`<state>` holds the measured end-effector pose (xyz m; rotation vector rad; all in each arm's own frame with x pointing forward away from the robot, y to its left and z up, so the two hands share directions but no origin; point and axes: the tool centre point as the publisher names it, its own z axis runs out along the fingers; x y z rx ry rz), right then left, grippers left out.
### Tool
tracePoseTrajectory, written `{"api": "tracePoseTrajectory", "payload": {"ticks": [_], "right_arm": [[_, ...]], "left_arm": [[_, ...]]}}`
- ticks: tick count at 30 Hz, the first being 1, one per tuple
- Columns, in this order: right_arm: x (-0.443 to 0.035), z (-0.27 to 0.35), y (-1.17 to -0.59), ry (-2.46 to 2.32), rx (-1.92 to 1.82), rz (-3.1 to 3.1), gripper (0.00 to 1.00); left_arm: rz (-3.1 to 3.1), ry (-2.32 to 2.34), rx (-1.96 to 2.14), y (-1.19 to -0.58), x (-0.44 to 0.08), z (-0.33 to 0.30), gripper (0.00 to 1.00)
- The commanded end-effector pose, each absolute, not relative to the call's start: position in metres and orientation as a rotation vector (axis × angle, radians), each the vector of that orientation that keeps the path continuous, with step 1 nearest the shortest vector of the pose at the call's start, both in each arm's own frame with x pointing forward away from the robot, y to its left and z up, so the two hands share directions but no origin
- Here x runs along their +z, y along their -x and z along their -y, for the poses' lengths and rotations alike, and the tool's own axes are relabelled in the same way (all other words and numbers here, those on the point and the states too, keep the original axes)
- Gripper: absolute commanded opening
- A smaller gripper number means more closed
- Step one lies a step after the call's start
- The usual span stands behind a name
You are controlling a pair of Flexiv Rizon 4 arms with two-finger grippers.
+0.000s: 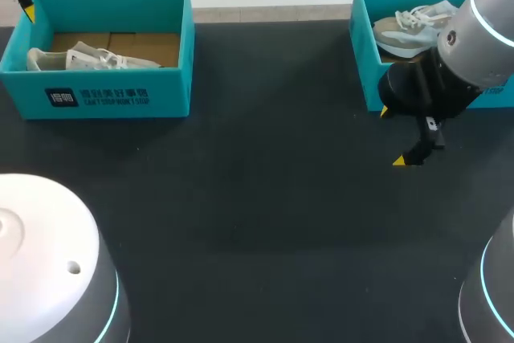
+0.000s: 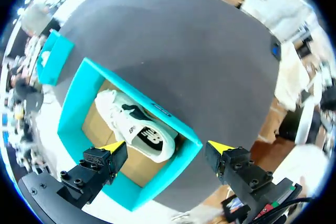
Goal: Take the shoe out of the shoebox, open the shoe tongue, remove and reinsert the insole, then place the shoe into the shoebox
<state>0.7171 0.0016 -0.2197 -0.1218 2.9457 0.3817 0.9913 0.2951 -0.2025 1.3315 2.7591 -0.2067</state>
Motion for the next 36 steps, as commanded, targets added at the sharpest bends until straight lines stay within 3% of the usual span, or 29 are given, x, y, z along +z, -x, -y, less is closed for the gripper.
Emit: {"api": "tracePoseTrajectory", "payload": {"ticks": [1,10,21,36], "right_arm": [[-0.221,-0.002,-0.717,0.121,0.379,-2.946,1.00],[-0.221,-0.002,-0.717,0.121,0.379,-2.946,1.00],[-0.221,-0.002,-0.717,0.121,0.379,-2.946,1.00],[-0.221,-0.002,-0.717,0.121,0.379,-2.946,1.00]], "left_arm": [[-2.886,-0.875,-0.336,-0.992,-0.204,-0.297,1.00],[-2.886,-0.875,-0.336,-0.992,-0.204,-0.297,1.00],[-2.931,0.507,-0.404,-0.983,-0.206,-0.282,1.00],[-2.950,0.503,-0.383,-0.983,-0.209,-0.275,1.00]]}}
